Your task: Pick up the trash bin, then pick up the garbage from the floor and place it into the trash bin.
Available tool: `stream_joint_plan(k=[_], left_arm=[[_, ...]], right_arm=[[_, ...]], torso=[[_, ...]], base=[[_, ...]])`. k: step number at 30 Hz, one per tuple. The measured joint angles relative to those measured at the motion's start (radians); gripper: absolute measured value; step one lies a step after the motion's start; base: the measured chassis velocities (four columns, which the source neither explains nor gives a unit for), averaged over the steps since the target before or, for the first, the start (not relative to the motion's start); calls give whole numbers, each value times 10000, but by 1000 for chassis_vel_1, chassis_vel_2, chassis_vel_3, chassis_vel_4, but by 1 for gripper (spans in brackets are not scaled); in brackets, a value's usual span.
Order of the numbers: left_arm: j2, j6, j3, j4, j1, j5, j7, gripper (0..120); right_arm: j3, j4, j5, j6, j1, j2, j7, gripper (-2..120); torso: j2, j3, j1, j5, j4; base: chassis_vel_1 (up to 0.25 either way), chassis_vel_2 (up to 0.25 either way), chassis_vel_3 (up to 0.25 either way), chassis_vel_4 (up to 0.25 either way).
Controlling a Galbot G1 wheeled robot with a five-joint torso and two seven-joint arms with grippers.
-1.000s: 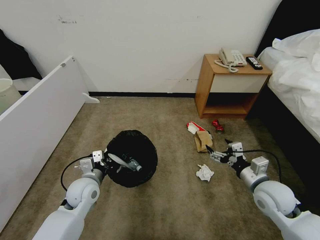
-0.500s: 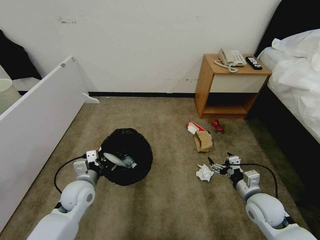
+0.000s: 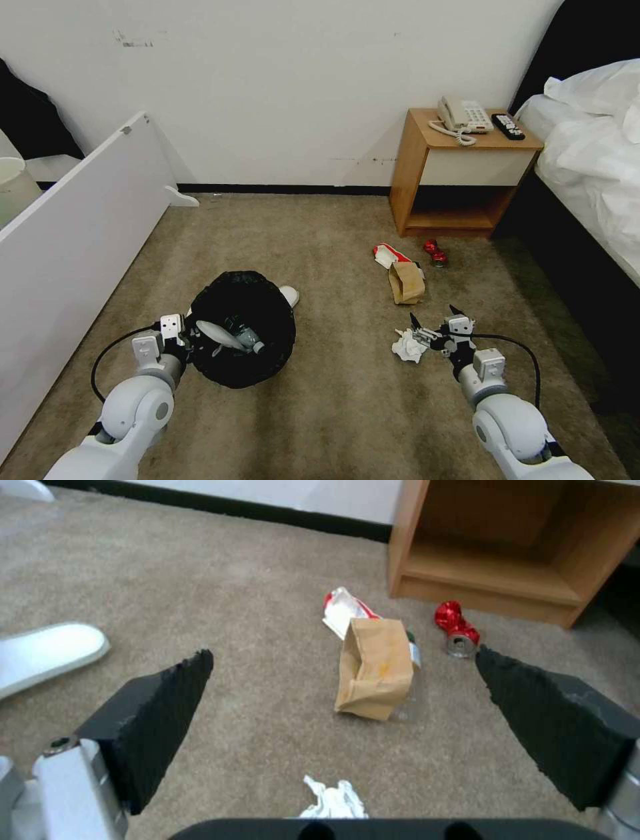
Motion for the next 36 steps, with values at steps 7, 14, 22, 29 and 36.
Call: stream_joint_plan(k=[7, 14, 22, 29, 36], left_arm=[[81, -52, -29, -140, 153, -8, 6, 0], [-71, -42, -88, -185, 174, 67, 35, 0], [-370, -40, -326, -173, 386, 192, 108, 0], [-528, -27, -255, -103, 336, 199, 140, 0], [-532, -47, -215, -22, 327, 173, 177, 0]], right_arm=[[-99, -183, -232, 0, 73, 30, -32, 100], [-506, -525, 238, -189, 485, -648, 253, 100], [-1415, -1063, 2287, -918, 1037, -1852, 1308, 100], [-2309, -1745, 3858, -1829, 1980, -2167, 2009, 100], [-3470, -2980, 5300, -2407, 3334, -1887, 2626, 100]], torso=[[0, 0, 0, 1, -1], [0, 0, 0, 1, -1], [0, 0, 0, 3, 0], [0, 0, 0, 2, 0], [0, 1, 0, 1, 0]], base=[[0, 0, 0, 0], [0, 0, 0, 0], [0, 0, 0, 0], [0, 0, 0, 0], [0, 0, 0, 0]])
